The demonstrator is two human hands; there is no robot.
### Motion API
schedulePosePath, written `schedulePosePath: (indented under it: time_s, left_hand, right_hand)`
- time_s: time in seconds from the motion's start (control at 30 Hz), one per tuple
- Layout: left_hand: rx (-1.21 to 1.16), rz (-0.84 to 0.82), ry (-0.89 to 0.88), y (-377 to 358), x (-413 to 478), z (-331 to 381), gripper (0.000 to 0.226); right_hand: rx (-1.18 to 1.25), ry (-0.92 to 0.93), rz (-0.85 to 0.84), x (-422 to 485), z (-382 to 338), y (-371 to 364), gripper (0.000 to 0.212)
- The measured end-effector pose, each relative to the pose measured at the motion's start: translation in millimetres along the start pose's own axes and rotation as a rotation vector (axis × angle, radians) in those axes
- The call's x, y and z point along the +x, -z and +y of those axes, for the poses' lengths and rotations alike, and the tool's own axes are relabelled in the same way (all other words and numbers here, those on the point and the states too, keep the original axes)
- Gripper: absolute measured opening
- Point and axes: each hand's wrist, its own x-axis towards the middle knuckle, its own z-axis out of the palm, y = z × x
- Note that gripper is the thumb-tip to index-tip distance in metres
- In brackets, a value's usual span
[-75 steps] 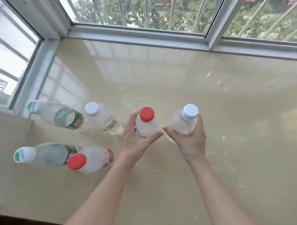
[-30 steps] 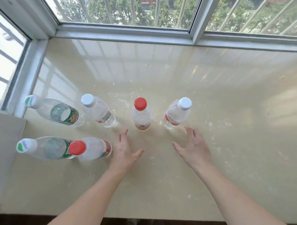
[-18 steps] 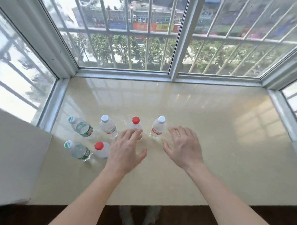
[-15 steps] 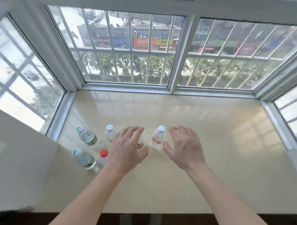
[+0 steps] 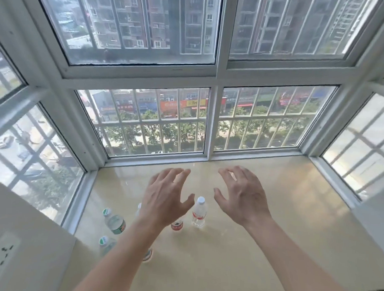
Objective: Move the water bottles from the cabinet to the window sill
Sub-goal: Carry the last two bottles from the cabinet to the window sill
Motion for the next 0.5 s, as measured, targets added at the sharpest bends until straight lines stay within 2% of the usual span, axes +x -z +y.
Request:
schedulePosePath:
  time_s: [0.23, 0.5]
  left_hand:
    - [-0.092, -0.05, -0.203, -7.0, 11.3, 32.0, 0.065]
    - [-0.222, -0.146, -0.577, -26.3, 1.0, 118.8, 0.064]
  right_hand:
    - [-0.069, -0.248, 0.04, -46.5, 22.9, 23.6, 0.05]
    - [-0.206, -0.64, 0.062, -158.1, 47.7, 66.2, 0.048]
